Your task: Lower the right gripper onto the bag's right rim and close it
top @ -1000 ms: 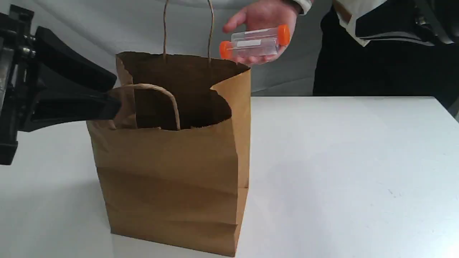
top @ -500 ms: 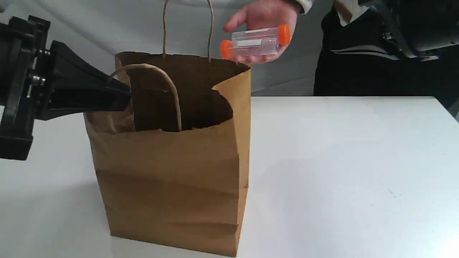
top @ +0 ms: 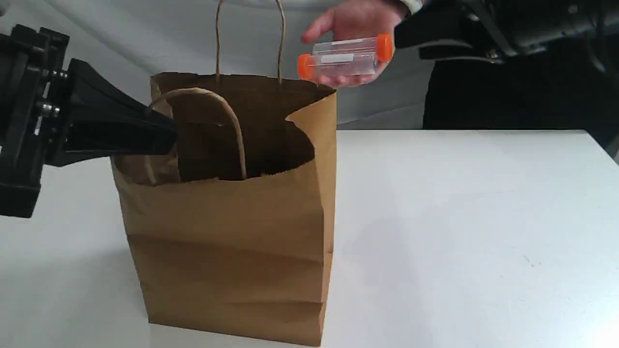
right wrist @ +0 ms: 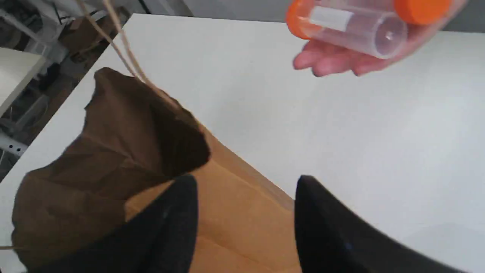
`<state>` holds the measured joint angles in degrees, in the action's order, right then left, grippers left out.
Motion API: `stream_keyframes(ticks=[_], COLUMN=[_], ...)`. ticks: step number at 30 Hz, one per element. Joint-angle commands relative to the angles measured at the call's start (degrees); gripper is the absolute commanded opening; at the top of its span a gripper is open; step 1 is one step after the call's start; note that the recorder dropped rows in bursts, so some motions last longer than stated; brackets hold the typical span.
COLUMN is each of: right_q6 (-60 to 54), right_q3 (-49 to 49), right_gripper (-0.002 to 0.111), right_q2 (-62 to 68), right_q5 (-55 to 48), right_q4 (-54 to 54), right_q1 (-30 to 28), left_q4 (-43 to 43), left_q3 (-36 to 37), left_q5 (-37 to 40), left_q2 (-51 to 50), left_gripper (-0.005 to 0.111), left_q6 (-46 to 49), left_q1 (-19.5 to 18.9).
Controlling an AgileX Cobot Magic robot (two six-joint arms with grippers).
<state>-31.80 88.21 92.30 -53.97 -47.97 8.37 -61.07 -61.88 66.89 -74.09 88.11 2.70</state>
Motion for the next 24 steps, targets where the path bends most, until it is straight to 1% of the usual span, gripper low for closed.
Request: stream_keyframes(ticks=[1, 5, 12, 16, 24], right_q6=[7.33, 12.06, 13.93, 14.86, 15.11], right_q3=[9.10, 18.02, 23.41, 24.53, 24.53], right_gripper=[0.043, 0.043, 0.043, 0.043, 0.043], right_q2=[2.79, 7.28, 13.60, 15.92, 17.94], right_q5=[-3.80, -9.62, -10.10, -9.98, -6.14], right_q4=[13.20, 23.83, 26.48, 30.73, 32.52], right_q1=[4.34, 9.43, 15.92, 17.47, 17.52], left_q4=[-0.94, -0.94, -0.94, -0.94, -0.94], left_q3=[-0.28, -0.28, -0.28, -0.28, -0.28], left_q5=[0.35, 0.35, 0.46, 0.60, 0.60], left_q2=[-0.02, -0.02, -0.02, -0.02, -0.02], left_gripper=[0.000, 0.000, 0.000, 0.000, 0.000], left_q6=[-0.75, -0.75, -1.08, -1.07, -1.29], left_q1=[0.28, 0.28, 0.28, 0.28, 0.28])
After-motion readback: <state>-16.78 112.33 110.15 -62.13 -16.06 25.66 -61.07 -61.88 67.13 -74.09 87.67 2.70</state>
